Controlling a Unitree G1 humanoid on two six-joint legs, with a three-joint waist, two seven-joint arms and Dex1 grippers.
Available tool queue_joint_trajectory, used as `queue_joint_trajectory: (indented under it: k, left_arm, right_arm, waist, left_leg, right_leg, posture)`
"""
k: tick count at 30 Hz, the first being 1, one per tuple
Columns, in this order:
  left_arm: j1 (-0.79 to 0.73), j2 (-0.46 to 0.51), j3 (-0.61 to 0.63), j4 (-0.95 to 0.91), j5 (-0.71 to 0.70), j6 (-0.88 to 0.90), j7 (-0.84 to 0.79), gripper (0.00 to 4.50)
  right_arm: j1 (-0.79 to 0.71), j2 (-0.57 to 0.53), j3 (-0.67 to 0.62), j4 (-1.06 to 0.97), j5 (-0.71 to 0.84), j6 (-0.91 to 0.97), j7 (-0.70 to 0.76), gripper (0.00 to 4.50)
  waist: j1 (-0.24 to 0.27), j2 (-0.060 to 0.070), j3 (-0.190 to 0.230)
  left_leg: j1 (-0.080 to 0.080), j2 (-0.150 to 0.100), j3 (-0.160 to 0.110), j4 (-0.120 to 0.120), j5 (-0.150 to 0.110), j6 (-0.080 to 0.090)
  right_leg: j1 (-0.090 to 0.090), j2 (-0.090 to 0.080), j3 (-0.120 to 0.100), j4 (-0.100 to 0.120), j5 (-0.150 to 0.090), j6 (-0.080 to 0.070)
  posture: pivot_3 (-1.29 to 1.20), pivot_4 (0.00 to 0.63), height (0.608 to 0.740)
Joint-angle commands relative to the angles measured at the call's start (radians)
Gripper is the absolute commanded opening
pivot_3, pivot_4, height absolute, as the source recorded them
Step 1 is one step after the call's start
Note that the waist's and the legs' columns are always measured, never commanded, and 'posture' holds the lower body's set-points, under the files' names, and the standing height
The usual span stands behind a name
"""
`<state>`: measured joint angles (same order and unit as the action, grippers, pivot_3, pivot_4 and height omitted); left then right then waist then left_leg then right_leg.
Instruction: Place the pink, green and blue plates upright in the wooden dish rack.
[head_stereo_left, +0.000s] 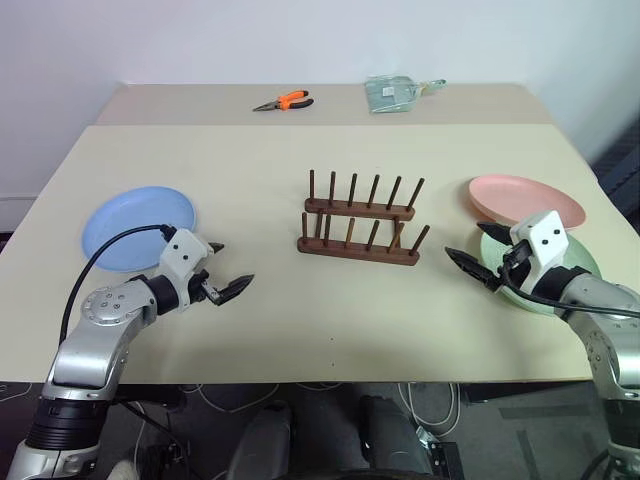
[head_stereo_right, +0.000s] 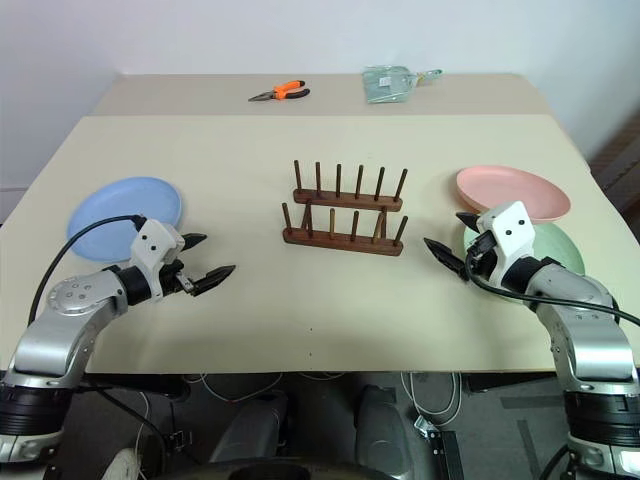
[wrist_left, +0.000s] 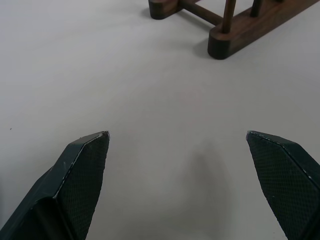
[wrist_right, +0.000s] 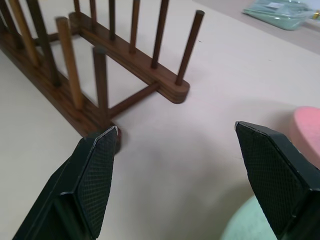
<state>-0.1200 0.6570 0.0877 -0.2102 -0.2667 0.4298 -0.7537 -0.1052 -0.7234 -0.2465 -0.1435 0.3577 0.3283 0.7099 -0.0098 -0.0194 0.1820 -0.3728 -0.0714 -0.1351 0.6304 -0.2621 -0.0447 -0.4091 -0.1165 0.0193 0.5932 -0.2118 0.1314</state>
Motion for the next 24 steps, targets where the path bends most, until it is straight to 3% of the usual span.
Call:
queue_joint_trajectory:
  k: [1,4,10,16,19,24]
  left_arm:
    - [-0.004,0.002,-0.007,-0.011,0.003,-0.015,-0.001,4.5]
    - [-0.012,-0.003,-0.016,0.008,0.008,-0.027,-0.005,4.5]
    - [-0.118,-0.027,-0.105,0.15,0.04,-0.096,-0.068,4.5]
    - [-0.352,-0.128,-0.225,0.478,0.092,-0.217,-0.179,4.5]
    - [-0.538,-0.238,-0.305,0.757,0.166,-0.317,-0.212,4.5]
    - [-0.681,-0.337,-0.341,1.036,0.239,-0.468,-0.233,4.5]
  right_arm:
    - [-0.027,0.006,-0.011,0.009,0.001,-0.027,0.005,3.84]
    - [-0.03,0.008,-0.015,0.003,0.033,0.001,0.025,4.48]
    - [-0.004,0.022,0.011,-0.046,0.0,-0.004,-0.003,4.48]
    - [0.048,0.054,0.015,-0.124,-0.02,0.001,-0.061,4.48]
    - [0.118,0.075,-0.012,-0.207,-0.016,0.02,-0.103,4.48]
    - [0.216,0.107,-0.042,-0.306,-0.029,0.041,-0.167,4.48]
  waist:
    - [0.0,0.0,0.0]
    - [0.0,0.0,0.0]
    - [0.004,0.0,0.0]
    - [0.02,0.0,0.0]
    - [0.032,0.0,0.0]
    - [0.036,-0.001,-0.001]
  left_leg:
    - [0.0,0.0,0.0,0.0,0.0,0.0]
    - [0.0,0.0,0.0,0.0,0.0,0.0]
    - [0.0,0.0,0.0,0.0,0.0,0.0]
    - [0.0,-0.001,0.0,0.001,0.0,0.0]
    - [0.0,-0.002,0.0,0.001,0.0,0.0]
    - [-0.001,-0.002,0.0,0.002,-0.001,0.001]
  right_leg:
    - [0.0,0.0,0.0,0.0,0.0,0.0]
    - [0.0,0.0,0.0,0.0,0.0,0.0]
    - [0.0,0.0,0.0,0.0,0.0,0.0]
    - [0.0,0.0,0.0,0.0,0.001,0.0]
    - [0.001,0.0,-0.001,0.0,0.003,0.003]
    - [0.001,-0.001,-0.001,-0.001,0.002,0.005]
  posture:
    - [0.0,0.15,0.74]
    - [0.0,0.15,0.74]
    - [0.0,0.15,0.74]
    - [0.0,0.15,0.74]
    - [0.0,0.15,0.74]
    - [0.0,0.15,0.74]
